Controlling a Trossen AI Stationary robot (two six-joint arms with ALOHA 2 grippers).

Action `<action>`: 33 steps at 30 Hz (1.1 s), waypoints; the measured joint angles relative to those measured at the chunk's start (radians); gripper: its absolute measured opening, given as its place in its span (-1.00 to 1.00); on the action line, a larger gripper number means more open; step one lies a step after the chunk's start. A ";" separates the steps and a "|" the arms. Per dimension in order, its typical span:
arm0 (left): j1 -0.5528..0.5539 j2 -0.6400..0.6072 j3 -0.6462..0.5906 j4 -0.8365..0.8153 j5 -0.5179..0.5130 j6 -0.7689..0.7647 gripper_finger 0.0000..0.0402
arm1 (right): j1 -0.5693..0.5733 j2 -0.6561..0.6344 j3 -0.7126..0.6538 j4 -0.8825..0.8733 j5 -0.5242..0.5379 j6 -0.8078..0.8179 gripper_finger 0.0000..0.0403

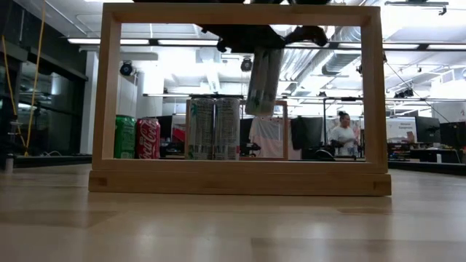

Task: Place canned beverage on shelf
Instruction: Put the white and pink can on the shelf aligned with the other white and pink cans

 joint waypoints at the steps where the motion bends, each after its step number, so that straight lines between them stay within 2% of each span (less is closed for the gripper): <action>1: 0.000 0.011 0.011 -0.002 0.004 -0.001 0.18 | 0.000 0.006 0.000 -0.028 0.002 0.002 0.55; 8: 0.000 0.040 0.028 -0.025 0.005 0.008 0.18 | 0.000 0.036 0.001 -0.124 0.036 0.054 0.55; 19: 0.008 0.083 0.030 -0.012 0.037 0.035 0.18 | 0.013 0.100 -0.002 -0.097 0.031 0.090 0.55; 33: 0.015 0.084 0.027 -0.016 -0.003 0.061 0.18 | 0.018 0.120 0.001 -0.160 0.039 0.106 0.55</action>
